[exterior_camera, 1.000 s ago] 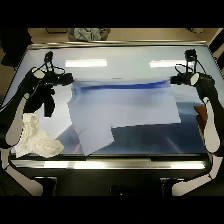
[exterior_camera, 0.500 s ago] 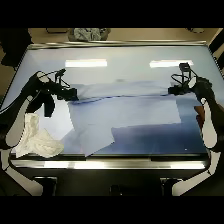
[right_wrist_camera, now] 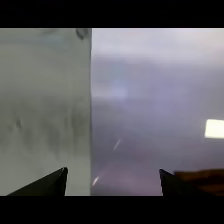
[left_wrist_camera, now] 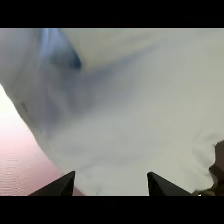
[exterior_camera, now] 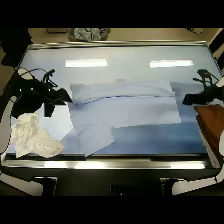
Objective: Fold the shirts.
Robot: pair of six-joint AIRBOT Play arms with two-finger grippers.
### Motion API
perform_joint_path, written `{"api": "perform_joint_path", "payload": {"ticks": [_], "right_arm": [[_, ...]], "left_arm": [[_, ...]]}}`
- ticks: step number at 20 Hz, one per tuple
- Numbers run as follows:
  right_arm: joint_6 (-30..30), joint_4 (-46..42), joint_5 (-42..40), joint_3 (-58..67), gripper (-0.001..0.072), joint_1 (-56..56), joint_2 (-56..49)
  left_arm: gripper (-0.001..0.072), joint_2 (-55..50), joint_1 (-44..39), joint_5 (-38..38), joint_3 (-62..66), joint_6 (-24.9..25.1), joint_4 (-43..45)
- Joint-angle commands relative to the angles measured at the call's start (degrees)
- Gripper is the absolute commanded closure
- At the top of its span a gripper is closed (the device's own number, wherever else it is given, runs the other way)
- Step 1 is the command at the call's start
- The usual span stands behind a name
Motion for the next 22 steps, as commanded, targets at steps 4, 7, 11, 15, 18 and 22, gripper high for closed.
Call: {"api": "perform_joint_path", "payload": {"ticks": [4, 7, 11, 15, 18, 22], "right_arm": [[-5.20, 5.70, 14.05, -2.84, 0.0026, -3.30, 0.04], [-5.20, 4.63, 14.32, -3.26, 0.0026, -3.30, 0.04], [-5.31, 4.61, 13.05, -6.62, 0.0025, -3.30, 0.04], [-5.27, 3.63, 12.22, -7.37, 0.0025, -3.30, 0.02], [-5.27, 3.45, 11.23, -7.41, 0.0023, -3.30, -0.33], [-3.52, 3.48, 9.99, -7.41, 0.0040, -3.30, -2.49]], "left_arm": [[0.0184, 15.91, -1.49, 14.58, -36.20, 4.87, -3.61], [0.0184, 16.50, -2.91, 17.11, -42.97, 6.56, -7.91], [0.0185, 16.44, -7.41, 22.36, -45.11, 6.51, -9.79], [0.0445, 16.39, -9.07, 26.36, -45.13, 3.48, -9.55], [0.0676, 16.41, -8.94, 27.65, -45.03, 4.09, -9.55], [0.0678, 18.18, -8.81, 27.58, -45.03, 4.79, -6.40]]}}
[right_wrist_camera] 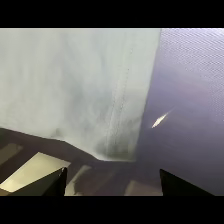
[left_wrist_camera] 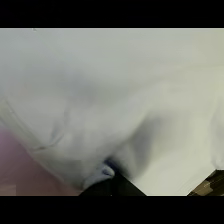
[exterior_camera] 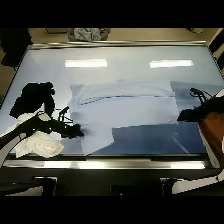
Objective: Fold the shirts.
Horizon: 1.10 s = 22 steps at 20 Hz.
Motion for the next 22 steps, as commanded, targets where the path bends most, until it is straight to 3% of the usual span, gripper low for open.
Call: {"api": "perform_joint_path", "payload": {"ticks": [1, 4, 5, 8, 9, 10, 11, 14, 17, 22], "right_arm": [[1.05, 1.38, -1.42, -0.07, 0.0043, 0.00, -1.99], [2.34, 4.28, -3.34, -0.07, 0.0063, 0.02, -4.07], [2.82, 5.46, -4.02, -0.07, 0.0123, 0.02, -4.79], [4.48, 6.93, -4.46, -0.07, 0.0182, 0.46, -6.71], [4.42, 6.78, -3.58, -0.07, 0.0246, 0.94, -7.06], [3.10, 6.29, -2.75, -0.07, 0.0421, 1.57, -7.08], [2.97, 5.01, -2.21, 0.00, 0.0665, 2.34, -7.02], [1.29, 3.32, -0.72, 0.00, 0.0661, 2.93, -5.14], [0.83, -4.44, 1.73, -0.02, 0.0664, 2.91, 1.22], [3.61, -9.27, 8.33, -3.21, 0.0664, 2.89, 10.73]], "left_arm": [[0.0678, 1.42, 0.02, 0.81, -0.09, 0.24, 3.34], [0.0678, 1.84, 0.02, 0.92, -0.07, 0.24, 3.58], [0.0678, 1.84, 0.02, 1.11, -0.07, 0.24, 3.58], [0.0678, 1.84, 0.02, 2.01, -0.07, 0.22, 3.58], [0.0678, 1.84, 0.20, 2.29, -0.07, 0.24, 3.58], [0.0678, 1.84, 0.35, 2.62, 0.04, 0.24, 3.61], [0.0678, 1.84, 0.70, 2.89, 0.20, 0.22, 3.56], [0.0679, 2.84, 2.49, 1.90, 1.73, 0.31, 3.65], [0.0680, 8.50, 4.92, 0.50, 3.39, 0.24, 6.08], [0.0680, 15.85, 7.06, -10.49, -0.17, 0.17, 9.62]]}}
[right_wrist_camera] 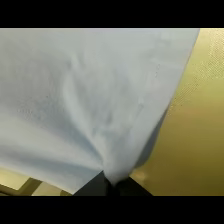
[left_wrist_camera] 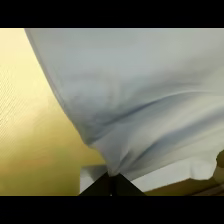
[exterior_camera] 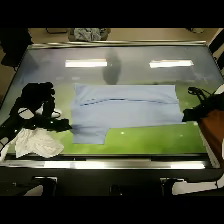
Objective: Fold the shirts.
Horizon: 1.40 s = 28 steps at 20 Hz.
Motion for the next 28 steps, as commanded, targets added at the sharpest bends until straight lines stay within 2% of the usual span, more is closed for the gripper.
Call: {"api": "perform_joint_path", "payload": {"ticks": [1, 4, 8, 11, 14, 18, 21, 25, 26, 27, 28], "right_arm": [[1.14, -3.13, 4.79, -4.79, 0.0664, 0.00, 7.06], [1.36, -3.08, 1.55, -10.34, 0.0664, 0.00, 14.29], [0.92, 0.76, -12.61, -8.11, 0.0664, 0.07, 17.92], [0.87, 3.69, -19.50, -2.82, 0.0665, 0.11, 13.27], [1.16, 9.66, -22.95, 5.86, 0.0664, 0.55, 4.07], [3.43, 9.40, -25.55, 12.92, 0.0663, 5.35, -7.74], [6.51, 7.74, -29.53, 12.94, 0.0662, 7.65, -12.74], [9.55, 5.51, -28.33, 12.94, 0.0659, 7.48, -14.95], [9.53, 5.84, -27.89, 12.94, 0.0594, 7.48, -14.69], [8.41, 6.64, -26.53, 13.09, 0.0208, 7.45, -14.05], [4.44, 6.54, -23.98, 14.03, 0.0013, 7.15, -13.44]], "left_arm": [[0.0680, 4.74, 0.94, -5.68, -4.55, -0.46, 1.81], [0.0681, 8.92, 0.96, -5.35, -7.17, -0.66, 0.76], [0.0682, 10.19, 0.96, -0.59, 3.02, -1.29, 0.79], [0.0681, 1.62, 0.96, 0.35, 15.08, -1.25, 0.79], [0.0681, -11.65, 0.94, 0.22, 27.47, -0.46, 0.74], [0.0680, -28.00, 0.96, -1.66, 42.66, -0.68, 0.74], [0.0679, -36.46, 0.96, -2.34, 49.92, -1.29, 0.74], [0.0676, -41.81, 0.96, -3.89, 51.76, -3.45, 0.76], [0.0618, -42.16, 0.98, -4.17, 51.76, -4.42, 0.76], [0.0458, -41.97, 0.98, -4.92, 51.93, -4.70, 0.76], [0.0311, -41.68, 1.18, -7.52, 53.00, -4.39, 0.81]]}}
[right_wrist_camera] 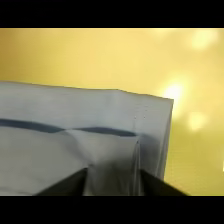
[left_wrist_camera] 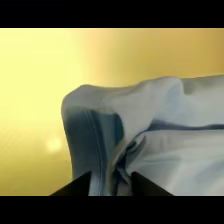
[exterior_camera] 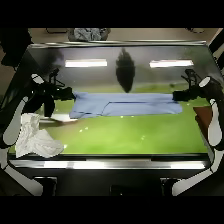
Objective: Fold the shirts.
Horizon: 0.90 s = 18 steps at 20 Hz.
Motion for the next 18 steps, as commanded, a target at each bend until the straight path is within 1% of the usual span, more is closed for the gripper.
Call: {"api": "perform_joint_path", "payload": {"ticks": [1, 3, 4, 7, 10, 11, 12, 13, 14, 16, 18], "right_arm": [[-6.29, -0.09, 5.86, 2.14, 0.0001, -0.74, 0.48], [-4.59, 1.95, 8.24, 2.80, 0.0001, -3.85, 0.37], [-4.13, 4.44, 9.25, 2.80, 0.0001, -5.62, -0.17], [-3.56, 14.97, 14.08, 2.32, 0.0000, -9.31, -3.67], [-0.63, 16.76, 15.91, 2.23, 0.0006, -8.63, -7.13], [-0.13, 18.21, 15.50, 2.23, 0.0026, -8.02, -7.91], [-0.13, 19.71, 15.32, 2.23, 0.0113, -7.37, -8.39], [-0.13, 20.52, 14.56, 2.23, 0.0317, -6.82, -8.52], [-0.11, 20.72, 13.29, 2.36, 0.0662, -6.32, -8.22], [-3.13, 23.85, 11.98, 2.40, 0.0663, -6.12, -5.79], [-4.57, 25.09, 11.80, 2.40, 0.0662, -6.12, -1.51]], "left_arm": [[0.0245, -1.29, 0.48, -6.40, 3.32, -0.61, -0.24], [0.0246, 0.11, 1.44, -11.56, 6.12, -0.37, -0.13], [0.0246, 1.81, 1.62, -12.41, 6.71, -0.35, -0.13], [0.0247, 8.74, 1.16, -11.87, 6.82, -0.31, -0.17], [0.0248, 15.26, -0.68, -11.08, 6.82, -0.09, -0.24], [0.0248, 17.00, -1.77, -10.47, 6.80, -0.11, -0.26], [0.0248, 18.16, -3.02, -9.92, 6.80, -0.11, -0.28], [0.0248, 18.84, -4.48, -9.62, 6.80, -0.11, -0.28], [0.0249, 18.93, -6.23, -9.66, 6.80, -0.13, -0.28], [0.0258, 18.03, -9.94, -9.53, 6.38, -0.22, -0.28], [0.0259, 16.72, -14.45, -7.91, 4.76, -0.37, -0.31]]}}
